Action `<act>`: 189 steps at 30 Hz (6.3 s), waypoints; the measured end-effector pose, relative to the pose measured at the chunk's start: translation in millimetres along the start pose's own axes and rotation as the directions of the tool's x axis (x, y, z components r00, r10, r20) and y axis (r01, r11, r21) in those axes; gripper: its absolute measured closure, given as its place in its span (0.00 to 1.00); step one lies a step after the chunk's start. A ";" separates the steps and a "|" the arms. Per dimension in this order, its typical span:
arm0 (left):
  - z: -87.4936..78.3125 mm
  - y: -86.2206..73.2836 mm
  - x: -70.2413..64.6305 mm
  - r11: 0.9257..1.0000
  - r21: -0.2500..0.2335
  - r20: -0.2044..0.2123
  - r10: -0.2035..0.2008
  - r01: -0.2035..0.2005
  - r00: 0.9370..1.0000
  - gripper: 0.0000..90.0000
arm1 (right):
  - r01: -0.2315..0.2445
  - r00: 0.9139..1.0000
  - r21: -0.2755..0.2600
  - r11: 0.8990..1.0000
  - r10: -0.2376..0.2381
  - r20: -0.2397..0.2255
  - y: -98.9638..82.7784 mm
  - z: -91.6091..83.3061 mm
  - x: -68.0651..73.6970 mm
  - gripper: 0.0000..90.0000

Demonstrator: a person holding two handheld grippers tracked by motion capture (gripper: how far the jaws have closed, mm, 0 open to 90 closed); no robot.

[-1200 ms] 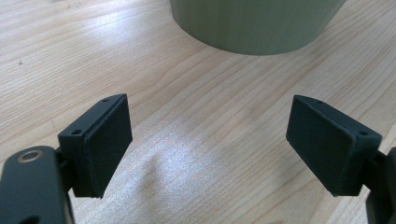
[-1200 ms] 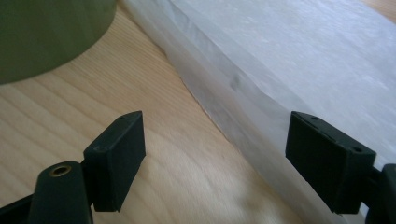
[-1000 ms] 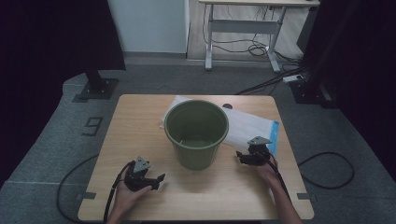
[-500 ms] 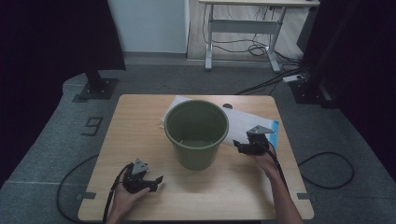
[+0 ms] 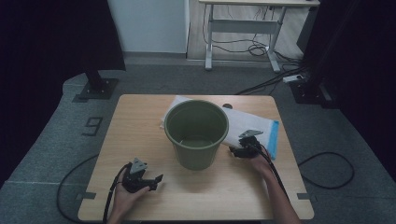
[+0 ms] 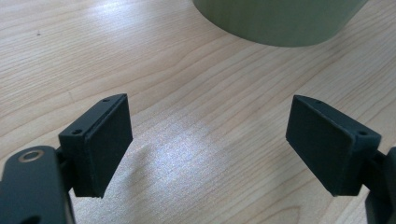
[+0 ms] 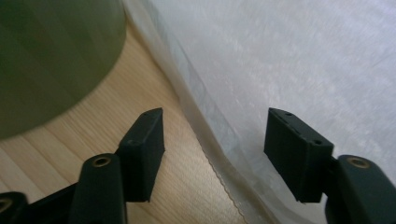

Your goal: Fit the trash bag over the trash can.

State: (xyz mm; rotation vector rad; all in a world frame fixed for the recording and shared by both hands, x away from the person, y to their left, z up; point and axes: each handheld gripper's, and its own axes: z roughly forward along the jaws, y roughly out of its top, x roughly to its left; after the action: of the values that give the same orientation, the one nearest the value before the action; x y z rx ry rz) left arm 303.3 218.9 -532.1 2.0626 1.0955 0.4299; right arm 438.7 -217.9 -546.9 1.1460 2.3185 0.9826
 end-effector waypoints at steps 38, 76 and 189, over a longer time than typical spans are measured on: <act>16.1 24.7 5.0 0.999 -0.022 0.010 0.034 -0.034 0.999 0.19 | -0.182 0.972 -0.131 0.974 0.199 0.126 -104.7 -142.8 11.7 0.62; 12.9 19.7 3.3 1.000 -0.010 -0.012 0.024 -0.024 1.000 0.17 | -0.114 0.989 -0.062 0.992 0.119 0.085 -0.1 3.6 36.3 0.91; 9.5 14.0 10.5 1.000 -0.005 -0.031 -0.004 0.004 0.999 0.18 | -0.186 0.964 -0.493 0.850 0.063 -0.257 75.7 -139.7 89.9 0.95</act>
State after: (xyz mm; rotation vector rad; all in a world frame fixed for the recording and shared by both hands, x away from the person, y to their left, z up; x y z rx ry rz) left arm 322.9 218.1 -528.5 2.0550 1.1157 0.4644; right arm 343.2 -172.9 -398.0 1.0017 1.9583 1.7397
